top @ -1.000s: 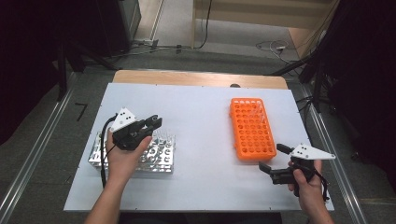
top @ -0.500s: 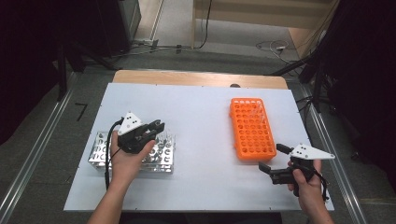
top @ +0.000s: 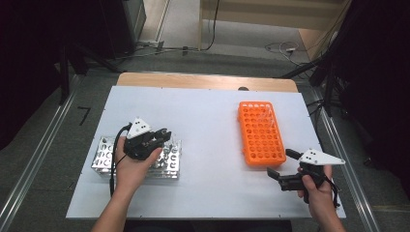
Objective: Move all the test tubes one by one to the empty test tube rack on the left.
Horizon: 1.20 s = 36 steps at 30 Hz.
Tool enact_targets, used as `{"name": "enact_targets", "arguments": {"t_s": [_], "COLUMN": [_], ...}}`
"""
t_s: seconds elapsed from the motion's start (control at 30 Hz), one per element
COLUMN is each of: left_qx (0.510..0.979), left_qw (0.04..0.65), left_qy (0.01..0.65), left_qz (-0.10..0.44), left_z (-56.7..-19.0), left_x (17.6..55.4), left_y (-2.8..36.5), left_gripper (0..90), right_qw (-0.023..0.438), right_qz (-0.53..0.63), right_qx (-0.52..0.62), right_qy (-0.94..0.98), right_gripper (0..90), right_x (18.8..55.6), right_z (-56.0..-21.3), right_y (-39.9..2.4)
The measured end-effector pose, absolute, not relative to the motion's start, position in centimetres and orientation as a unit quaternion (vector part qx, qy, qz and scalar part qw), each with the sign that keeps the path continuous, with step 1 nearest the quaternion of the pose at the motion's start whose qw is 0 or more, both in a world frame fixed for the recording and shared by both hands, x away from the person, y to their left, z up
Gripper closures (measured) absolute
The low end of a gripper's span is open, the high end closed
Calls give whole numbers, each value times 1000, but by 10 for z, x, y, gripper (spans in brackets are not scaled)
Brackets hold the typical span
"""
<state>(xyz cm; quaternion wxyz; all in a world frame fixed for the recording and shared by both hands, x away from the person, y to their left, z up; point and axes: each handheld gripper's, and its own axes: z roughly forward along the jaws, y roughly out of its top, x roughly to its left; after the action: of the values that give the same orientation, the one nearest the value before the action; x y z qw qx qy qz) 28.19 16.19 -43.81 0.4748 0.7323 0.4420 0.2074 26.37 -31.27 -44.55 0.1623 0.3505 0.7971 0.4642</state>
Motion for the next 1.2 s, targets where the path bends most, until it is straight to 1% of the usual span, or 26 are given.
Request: {"name": "enact_targets", "arguments": {"t_s": [0.2, 0.47, 0.6, 0.7, 0.77, 0.93, 1.2], "left_qx": [738, 729, 724, 723, 721, 724, 715], "left_qw": [467, 485, 493, 500, 512, 525, 533], "left_qy": [446, 449, 448, 442, 437, 418, 425], "left_qz": [195, 178, 177, 178, 163, 157, 158], "left_z": [-439, -437, -434, -432, -431, -428, -431], "left_x": [284, 282, 278, 272, 269, 259, 247], "left_y": [161, 164, 166, 166, 167, 165, 170], "left_gripper": [737, 678, 590, 493, 437, 300, 121], "right_qw": [162, 161, 160, 160, 161, 160, 157], "right_qz": [461, 460, 459, 459, 458, 459, 472], "right_qx": [350, 352, 354, 356, 357, 361, 376], "right_qy": [799, 799, 799, 798, 798, 796, 782], "right_gripper": [0, 0, 0, 0, 0, 0, 0], "right_x": [264, 264, 265, 266, 266, 268, 279], "right_z": [-446, -446, -446, -446, -445, -444, -438], "right_y": [-312, -312, -312, -312, -312, -313, -313]}}
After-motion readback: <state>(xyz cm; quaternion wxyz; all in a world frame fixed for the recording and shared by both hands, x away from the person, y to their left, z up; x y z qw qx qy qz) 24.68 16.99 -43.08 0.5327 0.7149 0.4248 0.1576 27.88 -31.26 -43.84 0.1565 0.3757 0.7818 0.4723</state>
